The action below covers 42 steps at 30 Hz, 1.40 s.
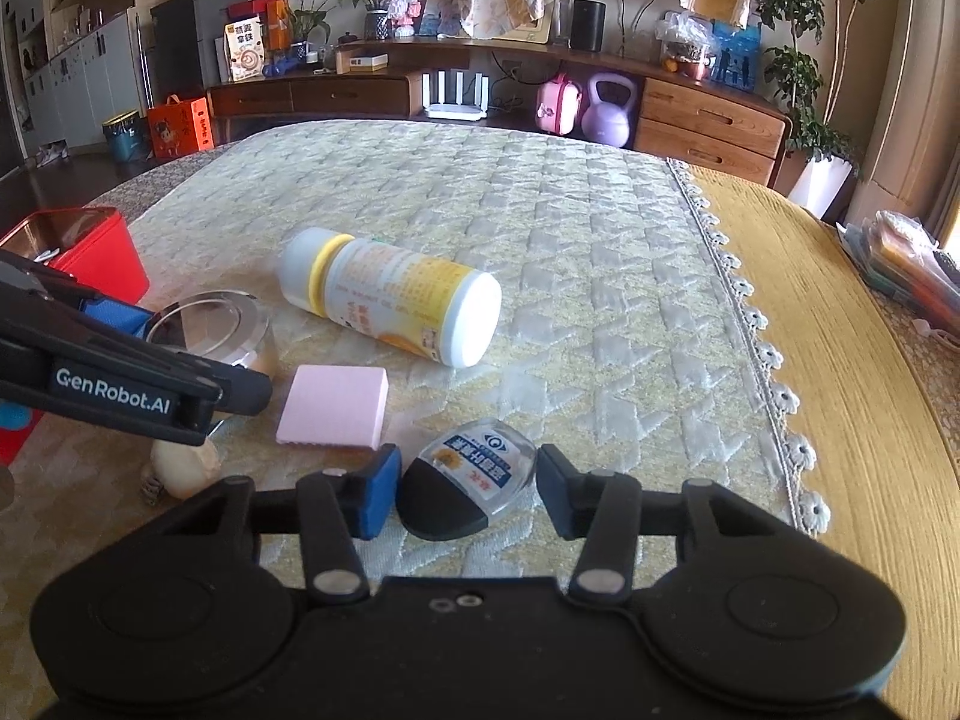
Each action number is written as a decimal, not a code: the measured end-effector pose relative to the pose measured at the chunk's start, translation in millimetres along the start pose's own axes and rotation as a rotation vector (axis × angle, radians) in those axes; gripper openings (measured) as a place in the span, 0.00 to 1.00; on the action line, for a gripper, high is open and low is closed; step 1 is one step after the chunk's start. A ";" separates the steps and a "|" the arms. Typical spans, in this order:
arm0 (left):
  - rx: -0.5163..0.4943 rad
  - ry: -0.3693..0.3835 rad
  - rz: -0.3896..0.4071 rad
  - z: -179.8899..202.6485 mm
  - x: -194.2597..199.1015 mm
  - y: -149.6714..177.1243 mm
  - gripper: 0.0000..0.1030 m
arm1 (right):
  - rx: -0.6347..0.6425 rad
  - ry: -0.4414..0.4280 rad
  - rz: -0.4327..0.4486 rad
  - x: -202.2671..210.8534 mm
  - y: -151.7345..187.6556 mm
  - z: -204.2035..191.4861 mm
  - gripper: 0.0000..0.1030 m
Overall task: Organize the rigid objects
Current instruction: 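Grasp silver round tin with left tool while right tool approaches black eraser, then grasp black-and-white eraser with right tool while left tool lifts silver tin, then carry silver tin with left tool while right tool carries eraser, release both into red tin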
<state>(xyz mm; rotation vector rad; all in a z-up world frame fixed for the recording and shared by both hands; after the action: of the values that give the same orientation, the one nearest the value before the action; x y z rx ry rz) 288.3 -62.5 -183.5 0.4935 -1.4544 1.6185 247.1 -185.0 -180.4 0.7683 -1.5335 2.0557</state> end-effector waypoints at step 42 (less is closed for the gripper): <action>0.048 -0.028 0.140 -52.8 180.3 20.2 0.75 | 0.077 -0.168 0.185 160.7 -57.5 -109.7 0.48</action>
<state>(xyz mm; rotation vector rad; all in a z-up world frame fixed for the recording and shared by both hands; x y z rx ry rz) 189.1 49.9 -68.4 0.4512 -1.5018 1.7663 148.5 -58.6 -56.0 0.8766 -1.6796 2.2449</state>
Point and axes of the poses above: each gripper's, at about its wrist camera, not at the fingertips, and x roughly against the way its jaws point, z to its right, y to its underside, the point moved 6 cm from there along -x, roughly the way its jaws point, and after that the axes turned 15 degrees about y, right-handed, at the moved point
